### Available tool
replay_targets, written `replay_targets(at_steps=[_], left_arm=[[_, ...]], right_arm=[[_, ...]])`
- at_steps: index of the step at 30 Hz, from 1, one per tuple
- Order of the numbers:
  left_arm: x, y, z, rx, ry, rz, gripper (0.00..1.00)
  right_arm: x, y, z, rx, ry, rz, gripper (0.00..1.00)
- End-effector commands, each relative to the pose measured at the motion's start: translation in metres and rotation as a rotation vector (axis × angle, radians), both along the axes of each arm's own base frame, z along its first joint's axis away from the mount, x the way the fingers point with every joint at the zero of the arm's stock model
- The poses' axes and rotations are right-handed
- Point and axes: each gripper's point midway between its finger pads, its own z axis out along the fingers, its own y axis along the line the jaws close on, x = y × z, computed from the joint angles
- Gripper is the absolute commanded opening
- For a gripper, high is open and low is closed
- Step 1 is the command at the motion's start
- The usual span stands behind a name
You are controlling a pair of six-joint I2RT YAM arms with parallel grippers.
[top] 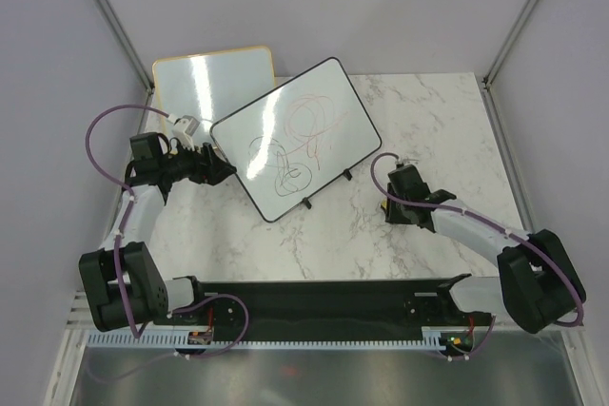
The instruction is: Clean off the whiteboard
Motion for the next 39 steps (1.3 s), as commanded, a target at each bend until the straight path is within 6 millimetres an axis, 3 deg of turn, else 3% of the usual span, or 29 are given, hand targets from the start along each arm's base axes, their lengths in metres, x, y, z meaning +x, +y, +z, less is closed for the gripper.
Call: replay_targets(at_steps=[1, 5, 6, 7, 10, 13, 18, 21, 26, 39], left_arm=[[0.006, -0.004, 0.018, -0.037, -0.052, -0.029, 0.86], [0.005, -0.005, 0.019, -0.036, -0.057, -0.034, 0.86], [0.005, -0.005, 0.018, -0.033, -0.061, -0.035, 0.86], [0.005, -0.004, 0.018, -0.032, -0.062, -0.035, 0.86], [0.006, -0.004, 0.017, -0.03, -0.062, -0.034, 0.86], [0.006, -0.005, 0.018, -0.033, -0.065, -0.039, 0.86], [0.007, -0.005, 0.02, -0.03, -0.077, -0.039, 0.86], [0.007, -0.004, 0.02, -0.028, -0.078, -0.035, 0.86], [0.006, -0.004, 0.022, -0.025, -0.086, -0.034, 0.86], [0.005, -0.006, 0.025, -0.027, -0.102, -0.042, 0.86]], right_arm=[[-0.014, 0.007, -0.009, -0.045, 0.035, -0.022, 0.07], [-0.023, 0.016, -0.015, -0.034, 0.061, 0.013, 0.13], [-0.026, 0.021, -0.016, -0.032, 0.07, 0.032, 0.21], [-0.03, 0.02, -0.02, -0.042, 0.093, 0.04, 0.35], [-0.032, 0.019, -0.015, -0.071, 0.104, 0.058, 0.59], [-0.026, 0.021, -0.001, -0.082, 0.08, 0.105, 0.73], [-0.012, 0.04, 0.016, -0.043, 0.045, 0.224, 0.76], [-0.003, 0.037, 0.017, -0.096, 0.076, 0.22, 0.7], [-0.003, 0.021, 0.013, -0.194, 0.159, 0.178, 0.69], [-0.001, 0.021, 0.005, -0.066, 0.188, 0.218, 0.6]])
